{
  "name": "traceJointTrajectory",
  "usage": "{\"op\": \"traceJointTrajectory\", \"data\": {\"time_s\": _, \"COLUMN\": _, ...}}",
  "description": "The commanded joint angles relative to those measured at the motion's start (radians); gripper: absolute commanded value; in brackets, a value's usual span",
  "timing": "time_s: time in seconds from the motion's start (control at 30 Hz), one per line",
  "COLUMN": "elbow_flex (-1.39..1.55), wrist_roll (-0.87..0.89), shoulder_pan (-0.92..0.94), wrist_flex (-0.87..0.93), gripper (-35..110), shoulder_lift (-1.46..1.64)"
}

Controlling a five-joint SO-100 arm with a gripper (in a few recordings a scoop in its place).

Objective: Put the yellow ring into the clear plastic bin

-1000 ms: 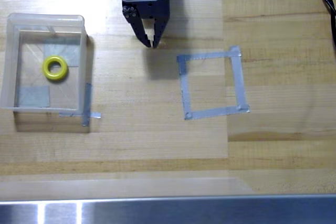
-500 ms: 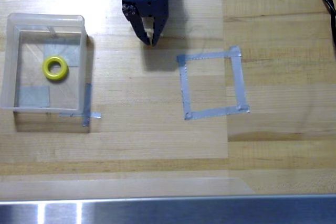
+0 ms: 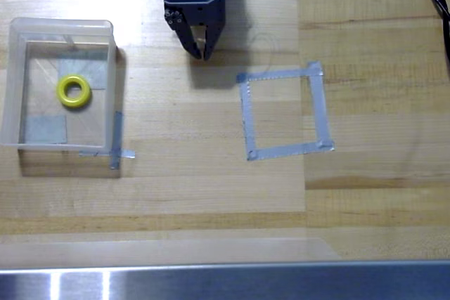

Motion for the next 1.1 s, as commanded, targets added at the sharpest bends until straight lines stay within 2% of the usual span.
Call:
{"op": "traceJointTrajectory", "data": {"time_s": 0.0, "elbow_flex": 0.011, "wrist_roll": 0.005, "shoulder_pan": -0.002, "wrist_flex": -0.002, "gripper": 1, "shoulder_lift": 0.009}}
{"op": "traceJointTrajectory", "data": {"time_s": 1.07, "elbow_flex": 0.060, "wrist_roll": 0.005, "shoulder_pan": 0.000, "wrist_flex": 0.012, "gripper": 1, "shoulder_lift": 0.009}}
